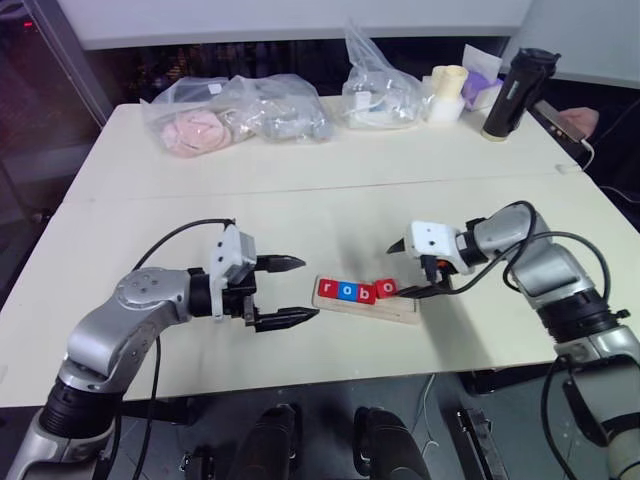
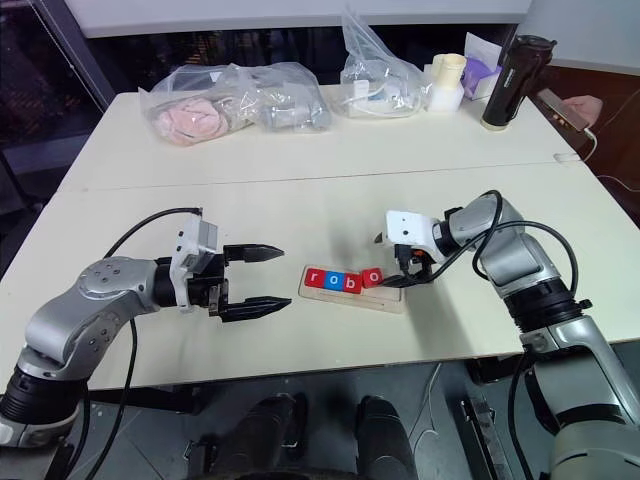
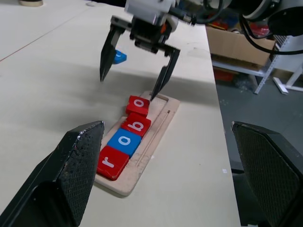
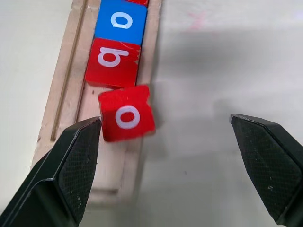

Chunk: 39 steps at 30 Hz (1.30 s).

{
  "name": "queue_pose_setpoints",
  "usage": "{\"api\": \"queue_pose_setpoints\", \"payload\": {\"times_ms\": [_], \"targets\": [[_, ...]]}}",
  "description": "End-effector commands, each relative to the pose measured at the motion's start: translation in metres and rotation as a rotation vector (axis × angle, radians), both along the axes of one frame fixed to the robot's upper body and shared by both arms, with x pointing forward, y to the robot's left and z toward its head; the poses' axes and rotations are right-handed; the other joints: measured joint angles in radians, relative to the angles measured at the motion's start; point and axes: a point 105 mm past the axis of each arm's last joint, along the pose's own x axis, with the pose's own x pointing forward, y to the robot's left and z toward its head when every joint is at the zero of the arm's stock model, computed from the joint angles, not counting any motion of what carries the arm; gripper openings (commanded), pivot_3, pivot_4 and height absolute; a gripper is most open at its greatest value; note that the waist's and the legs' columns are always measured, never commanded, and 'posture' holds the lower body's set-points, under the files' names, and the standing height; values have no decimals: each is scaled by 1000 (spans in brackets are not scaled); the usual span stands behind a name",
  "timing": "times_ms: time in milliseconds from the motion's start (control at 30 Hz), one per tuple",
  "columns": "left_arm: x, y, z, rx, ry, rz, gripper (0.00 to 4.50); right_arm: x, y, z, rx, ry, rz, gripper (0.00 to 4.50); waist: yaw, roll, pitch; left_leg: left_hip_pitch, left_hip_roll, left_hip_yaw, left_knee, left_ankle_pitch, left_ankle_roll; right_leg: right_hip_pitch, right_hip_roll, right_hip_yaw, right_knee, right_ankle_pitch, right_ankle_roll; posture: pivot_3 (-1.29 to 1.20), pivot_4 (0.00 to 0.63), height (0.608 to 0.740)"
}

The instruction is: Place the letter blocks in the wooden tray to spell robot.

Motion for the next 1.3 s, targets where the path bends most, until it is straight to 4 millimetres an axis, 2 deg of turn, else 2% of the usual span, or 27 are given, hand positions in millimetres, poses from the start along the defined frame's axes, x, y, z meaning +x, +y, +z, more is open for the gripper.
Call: {"api": "queue_pose_setpoints", "payload": {"times_ms": [33, 200, 333, 500, 733, 1133, 1300], "targets": [[-1, -3, 8, -8, -44, -29, 4500, 7, -3, 22, 41, -77, -27, 4445, -1, 0, 0, 0, 0, 0, 0, 0, 0, 0, 0, 0, 0, 0, 0, 0, 150, 738], [-2, -4, 8, -10, -42, -37, 4500, 30, -4, 22, 73, -170, -125, 4445, -1, 0, 0, 0, 0, 0, 0, 0, 0, 0, 0, 0, 0, 0, 0, 0, 150, 738], [-2, -4, 8, -7, -42, -39, 4500, 36, 0, 14, 69, -196, -130, 4445, -1, 0, 0, 0, 0, 0, 0, 0, 0, 0, 0, 0, 0, 0, 0, 0, 150, 738], [-3, -3, 8, -5, -39, -34, 4500, 30, 5, 2, 61, -143, -97, 4445, 0, 0, 0, 0, 0, 0, 0, 0, 0, 0, 2, 0, 0, 0, 0, 0, 150, 738], [-3, -4, 9, -9, -37, -28, 4500, 17, 10, -1, 61, -101, -48, 4445, -1, 0, 0, 0, 0, 0, 0, 0, 0, 0, 2, 0, 0, 0, 0, 0, 150, 738], [-2, -5, 8, -13, -37, -31, 4500, 8, 14, 3, 67, -89, -33, 4445, 0, 0, 0, 0, 0, 0, 1, 0, 0, 0, 2, 0, 1, 0, 0, 0, 150, 738], [-1, -5, 9, -14, -37, -30, 4500, 13, 12, 6, 64, -116, -58, 4445, 0, 0, 0, 0, 0, 0, 1, 0, 0, 0, 1, 0, 0, 0, 0, 0, 150, 738]]}}
